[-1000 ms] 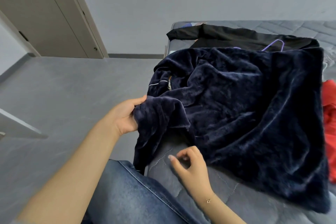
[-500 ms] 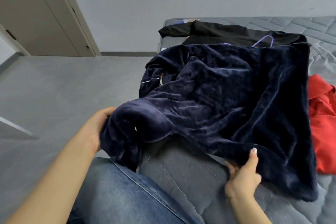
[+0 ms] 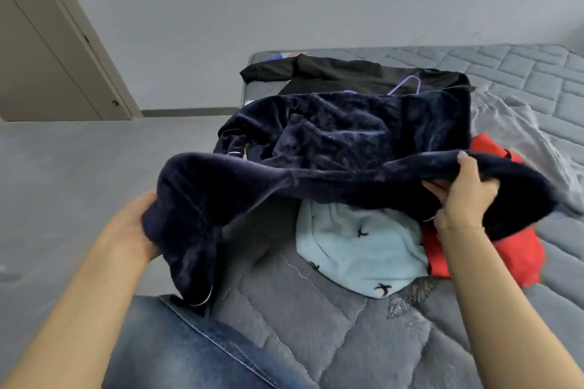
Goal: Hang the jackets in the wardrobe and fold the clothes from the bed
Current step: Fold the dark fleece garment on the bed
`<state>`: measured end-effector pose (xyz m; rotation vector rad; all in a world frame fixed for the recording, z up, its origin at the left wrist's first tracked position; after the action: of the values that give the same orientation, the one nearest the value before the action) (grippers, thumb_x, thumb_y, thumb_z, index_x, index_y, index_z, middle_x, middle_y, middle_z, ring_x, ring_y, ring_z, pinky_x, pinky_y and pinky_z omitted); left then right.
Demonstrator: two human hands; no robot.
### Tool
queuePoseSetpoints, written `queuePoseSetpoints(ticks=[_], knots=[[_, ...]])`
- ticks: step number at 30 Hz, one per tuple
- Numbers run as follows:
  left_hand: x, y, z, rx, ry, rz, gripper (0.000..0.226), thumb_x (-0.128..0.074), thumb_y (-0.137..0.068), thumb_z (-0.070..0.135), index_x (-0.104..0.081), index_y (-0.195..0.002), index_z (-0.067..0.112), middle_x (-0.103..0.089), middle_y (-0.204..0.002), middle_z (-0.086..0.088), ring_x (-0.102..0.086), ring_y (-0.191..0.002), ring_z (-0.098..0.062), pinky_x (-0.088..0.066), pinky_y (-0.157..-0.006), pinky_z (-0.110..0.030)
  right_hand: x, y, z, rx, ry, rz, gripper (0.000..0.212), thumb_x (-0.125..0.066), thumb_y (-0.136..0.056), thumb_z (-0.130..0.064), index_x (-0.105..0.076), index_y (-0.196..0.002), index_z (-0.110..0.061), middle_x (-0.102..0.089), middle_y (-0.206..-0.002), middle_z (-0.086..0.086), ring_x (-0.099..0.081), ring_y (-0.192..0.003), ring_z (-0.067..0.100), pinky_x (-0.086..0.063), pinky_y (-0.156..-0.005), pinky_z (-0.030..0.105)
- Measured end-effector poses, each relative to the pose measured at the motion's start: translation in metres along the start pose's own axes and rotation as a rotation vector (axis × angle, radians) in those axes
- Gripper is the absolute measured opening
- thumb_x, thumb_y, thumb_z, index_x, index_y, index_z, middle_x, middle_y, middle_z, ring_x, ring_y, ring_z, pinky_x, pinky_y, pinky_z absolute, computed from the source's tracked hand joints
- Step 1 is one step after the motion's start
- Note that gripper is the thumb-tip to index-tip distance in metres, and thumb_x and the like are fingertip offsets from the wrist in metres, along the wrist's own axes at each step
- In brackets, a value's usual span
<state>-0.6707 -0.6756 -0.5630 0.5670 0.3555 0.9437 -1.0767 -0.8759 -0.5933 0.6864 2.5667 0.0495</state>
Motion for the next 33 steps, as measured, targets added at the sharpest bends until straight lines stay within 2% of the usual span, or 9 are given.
queuePoseSetpoints(ticks=[2,5,10,17,22,25,29,31,33], knots=[[-0.032,-0.003,0.016,0.077,0.055,-0.171,0.017,-0.042,-0.098,-0.002,-0.058,-0.103,0.0,-0.057,-0.1,-0.016,-0.057,-0.094,-0.027,-0.048,-0.081,-0.031,-0.032,-0.031,0.002,-0.197,0.183,-0.189,0.039,-0.062,-0.091,-0.028,-0.051,-0.124,-0.011,-0.061,-0.12,0.017,-0.072,-0.083,0.026,-0.058,-0.06,0.034],[-0.066,-0.022,0.039,0.062,0.583,-0.395,0.012,-0.054,-0.08,0.01,-0.058,-0.089,0.004,-0.064,-0.083,-0.005,-0.065,-0.071,-0.016,-0.056,-0.062,-0.026,-0.043,-0.046,0.033,-0.425,0.383,-0.317,0.051,-0.056,-0.097,-0.028,-0.042,-0.142,-0.011,-0.041,-0.146,0.016,-0.055,-0.122,0.03,-0.05,-0.091,0.036],[-0.06,-0.091,-0.041,-0.068,-0.104,-0.269,0.03,-0.04,-0.1,0.001,-0.054,-0.125,0.005,-0.058,-0.122,-0.013,-0.057,-0.097,-0.022,-0.046,-0.088,-0.032,0.016,-0.005,0.071,-0.365,0.316,-0.133,0.026,-0.055,-0.095,-0.012,-0.061,-0.118,0.0,-0.066,-0.117,0.018,-0.067,-0.097,0.021,-0.054,-0.076,0.026],[-0.008,-0.142,-0.105,-0.025,-0.218,-0.089,0.061,-0.071,-0.084,0.047,-0.048,-0.135,0.022,-0.055,-0.135,0.004,-0.053,-0.125,-0.02,-0.038,-0.111,-0.044,0.068,0.016,0.108,-0.473,0.178,-0.025,0.02,-0.058,-0.097,-0.024,-0.058,-0.105,-0.005,-0.06,-0.118,0.013,-0.064,-0.103,0.019,-0.055,-0.082,0.03],[-0.011,-0.139,-0.107,-0.039,-0.232,-0.216,0.047,-0.074,-0.075,0.048,-0.061,-0.114,0.026,-0.068,-0.113,0.006,-0.064,-0.101,-0.013,-0.05,-0.082,-0.033,0.038,-0.024,0.094,-0.531,0.053,-0.035,0.053,-0.066,-0.087,-0.049,-0.056,-0.13,-0.02,-0.062,-0.128,0.002,-0.061,-0.112,0.019,-0.048,-0.101,0.036],[-0.015,-0.139,-0.099,-0.143,-0.198,-0.192,0.04,-0.07,-0.087,0.03,-0.055,-0.122,0.017,-0.067,-0.114,0.003,-0.066,-0.088,-0.009,-0.048,-0.072,-0.026,0.03,-0.032,0.08,-0.472,0.066,0.031,0.06,-0.069,-0.088,-0.041,-0.049,-0.137,-0.014,-0.065,-0.125,0.006,-0.067,-0.104,0.022,-0.056,-0.09,0.042],[-0.026,-0.125,-0.084,-0.203,-0.088,-0.237,0.021,-0.055,-0.099,0.022,-0.071,-0.087,0.024,-0.075,-0.083,0.008,-0.07,-0.073,-0.006,-0.054,-0.066,-0.024,0.047,-0.039,0.06,-0.259,0.028,0.173,0.047,-0.063,-0.095,-0.027,-0.049,-0.135,-0.006,-0.069,-0.098,-0.013,-0.064,-0.065,-0.005,-0.054,-0.056,0.016],[-0.025,-0.118,-0.071,-0.251,-0.003,-0.195,0.038,-0.05,-0.1,0.017,-0.073,-0.071,0.026,-0.072,-0.073,0.012,-0.067,-0.07,-0.005,-0.055,-0.066,-0.024,0.064,-0.032,0.048,-0.287,0.003,0.115,0.026,-0.049,-0.103,-0.027,-0.054,-0.126,-0.015,-0.064,-0.069,-0.033,-0.057,-0.06,-0.02,-0.045,-0.057,0.002],[-0.02,-0.112,-0.055,-0.328,0.043,-0.186,0.043,-0.049,-0.099,0.017,-0.072,-0.065,0.029,-0.069,-0.068,0.015,-0.065,-0.065,-0.003,-0.055,-0.063,-0.021,0.089,-0.037,0.034,-0.31,-0.052,0.078,0.012,-0.044,-0.105,-0.025,-0.055,-0.103,-0.031,-0.063,-0.074,-0.036,-0.052,-0.069,-0.03,-0.042,-0.067,-0.004]])
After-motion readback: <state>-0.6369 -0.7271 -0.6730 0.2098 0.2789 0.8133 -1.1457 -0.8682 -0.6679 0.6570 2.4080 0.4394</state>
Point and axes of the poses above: each hand's wrist, its own y-axis away from the middle knuckle, its own x-axis out of the back of the hand, z = x × y, the point moved 4 cm from there along -y, towards the middle knuckle
